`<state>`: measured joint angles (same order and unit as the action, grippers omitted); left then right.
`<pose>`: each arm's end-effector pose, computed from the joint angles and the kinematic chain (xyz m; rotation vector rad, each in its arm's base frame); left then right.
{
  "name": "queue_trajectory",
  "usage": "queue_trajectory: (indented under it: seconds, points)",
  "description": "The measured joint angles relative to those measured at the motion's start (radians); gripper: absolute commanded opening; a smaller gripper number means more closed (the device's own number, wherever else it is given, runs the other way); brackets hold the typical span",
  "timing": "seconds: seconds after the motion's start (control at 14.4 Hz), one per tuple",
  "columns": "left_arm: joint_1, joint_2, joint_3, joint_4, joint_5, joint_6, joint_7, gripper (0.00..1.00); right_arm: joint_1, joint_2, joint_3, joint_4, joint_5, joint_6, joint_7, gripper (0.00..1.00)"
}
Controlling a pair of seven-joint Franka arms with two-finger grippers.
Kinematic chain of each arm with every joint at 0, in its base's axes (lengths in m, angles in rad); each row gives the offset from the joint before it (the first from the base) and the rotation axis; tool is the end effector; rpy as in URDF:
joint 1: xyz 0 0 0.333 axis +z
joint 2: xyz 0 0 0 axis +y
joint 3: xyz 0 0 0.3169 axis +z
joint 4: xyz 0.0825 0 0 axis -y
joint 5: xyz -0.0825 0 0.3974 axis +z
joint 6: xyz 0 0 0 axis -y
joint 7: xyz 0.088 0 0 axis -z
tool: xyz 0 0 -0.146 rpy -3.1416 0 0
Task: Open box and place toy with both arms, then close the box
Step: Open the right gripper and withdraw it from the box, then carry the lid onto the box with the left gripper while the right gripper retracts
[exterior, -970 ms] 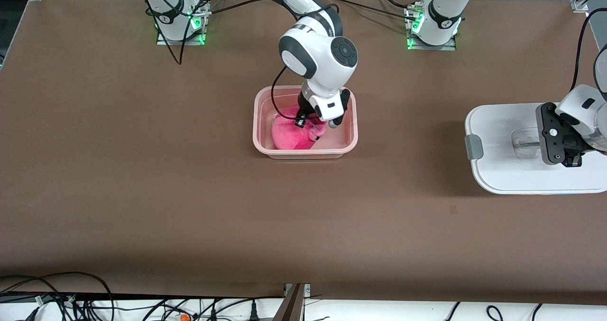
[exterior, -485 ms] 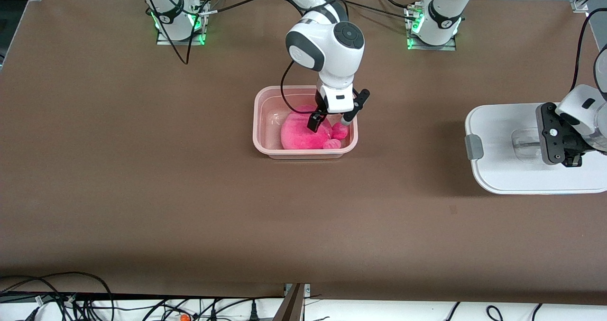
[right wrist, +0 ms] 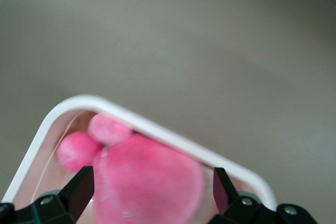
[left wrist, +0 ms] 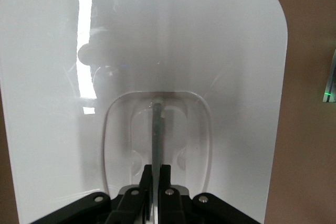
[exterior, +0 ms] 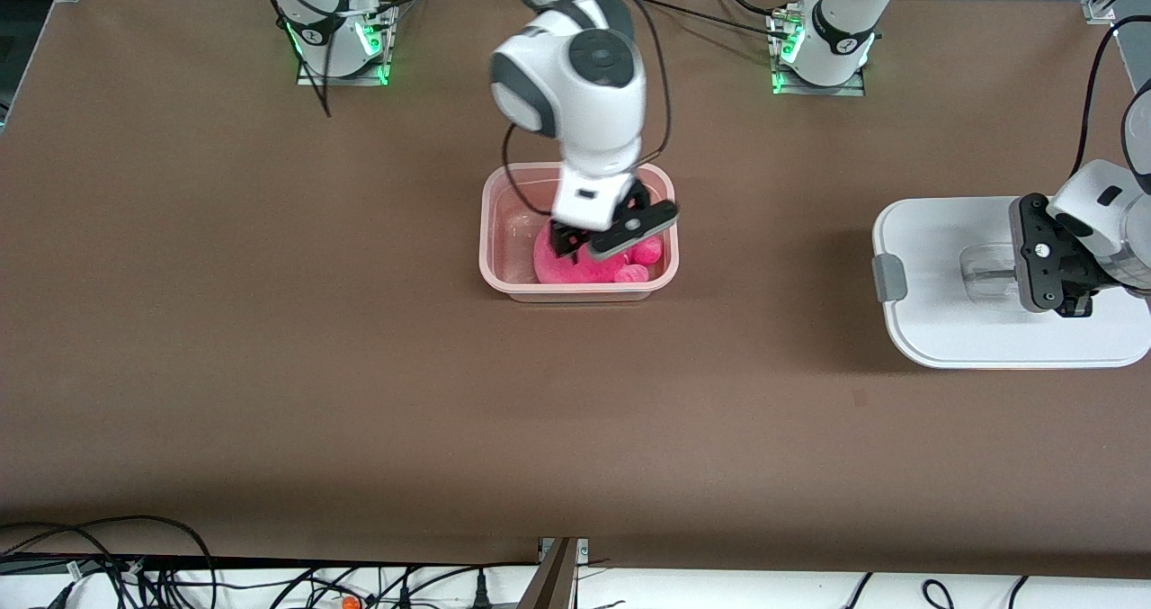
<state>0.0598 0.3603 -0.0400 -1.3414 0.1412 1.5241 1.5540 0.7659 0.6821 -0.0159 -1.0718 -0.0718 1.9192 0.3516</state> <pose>0.6540 0.0377 0.4725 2.2181 -2.1483 -0.3332 0.5739 0.5290 0.4066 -3.0406 -0.6508 -0.2842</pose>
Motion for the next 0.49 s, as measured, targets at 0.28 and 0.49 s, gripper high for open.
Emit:
queue_trajectory:
  seconds: [0.28,0.49]
  points:
    - [-0.074,0.003,-0.017,-0.003,-0.05,-0.004,0.002,0.0,-0.061,-0.147,-0.11,-0.008,0.101,-0.211,0.004,1.0]
    - [-0.222,0.006,-0.021,-0.004,-0.064,-0.004,-0.029,0.0,-0.103,-0.289,-0.167,-0.108,0.174,-0.288,0.006,1.0]
